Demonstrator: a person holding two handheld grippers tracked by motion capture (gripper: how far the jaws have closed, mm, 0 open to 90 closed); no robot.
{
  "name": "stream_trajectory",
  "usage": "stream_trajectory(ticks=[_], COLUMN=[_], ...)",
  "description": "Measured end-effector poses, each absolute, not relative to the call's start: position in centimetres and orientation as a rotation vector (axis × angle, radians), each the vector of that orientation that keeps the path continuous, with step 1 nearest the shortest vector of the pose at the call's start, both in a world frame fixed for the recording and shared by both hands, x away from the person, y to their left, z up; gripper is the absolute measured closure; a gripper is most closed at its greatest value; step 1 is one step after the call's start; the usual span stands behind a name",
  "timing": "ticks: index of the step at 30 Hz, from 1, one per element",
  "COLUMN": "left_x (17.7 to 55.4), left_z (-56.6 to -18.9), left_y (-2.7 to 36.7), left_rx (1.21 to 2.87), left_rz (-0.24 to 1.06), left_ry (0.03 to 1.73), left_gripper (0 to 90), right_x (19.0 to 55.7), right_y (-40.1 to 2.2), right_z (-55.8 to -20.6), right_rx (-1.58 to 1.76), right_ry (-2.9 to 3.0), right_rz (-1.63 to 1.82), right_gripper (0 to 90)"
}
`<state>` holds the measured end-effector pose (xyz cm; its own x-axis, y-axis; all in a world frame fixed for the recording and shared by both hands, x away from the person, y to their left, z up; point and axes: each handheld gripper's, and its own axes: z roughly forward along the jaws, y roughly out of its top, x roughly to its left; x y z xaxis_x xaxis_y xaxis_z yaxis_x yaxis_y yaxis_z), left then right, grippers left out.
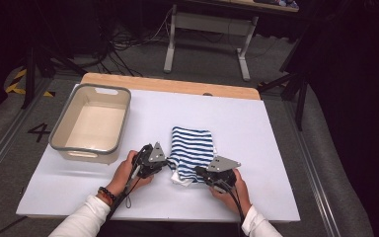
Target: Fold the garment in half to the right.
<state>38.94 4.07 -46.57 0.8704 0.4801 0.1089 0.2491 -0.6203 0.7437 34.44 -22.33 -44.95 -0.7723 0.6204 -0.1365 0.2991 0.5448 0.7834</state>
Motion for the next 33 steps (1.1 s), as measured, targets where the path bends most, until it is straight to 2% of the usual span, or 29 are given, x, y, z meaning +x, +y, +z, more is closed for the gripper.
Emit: stream_trajectory(ticks=[12, 17, 22, 29, 33], left_x=[37.9, 36.8, 35.6, 36.1, 36.4], left_z=[-43.9, -42.1, -42.1, -44.6, -45.1], left_y=[5.3, 3.6, 1.4, 0.7, 0.7], left_rx=[2.119, 2.018, 2.049, 2.165, 2.177], left_rz=[0.410, 0.457, 0.430, 0.355, 0.330], left_ry=[0.506, 0.477, 0.370, 0.362, 0.372], left_gripper=[83.2, 82.9, 82.4, 83.3, 83.2], right_x=[35.0, 34.8, 34.5, 34.6, 34.9], right_y=[-24.4, -24.6, -24.4, -23.8, -23.4], right_z=[-43.8, -43.2, -43.0, -44.1, -45.1], right_rx=[0.788, 0.776, 0.762, 0.738, 0.724], right_ry=[2.272, 2.239, 2.244, 2.299, 2.362], right_rz=[1.118, 1.141, 1.181, 1.132, 1.075], right_gripper=[90.0, 90.0, 90.0, 90.0, 90.0])
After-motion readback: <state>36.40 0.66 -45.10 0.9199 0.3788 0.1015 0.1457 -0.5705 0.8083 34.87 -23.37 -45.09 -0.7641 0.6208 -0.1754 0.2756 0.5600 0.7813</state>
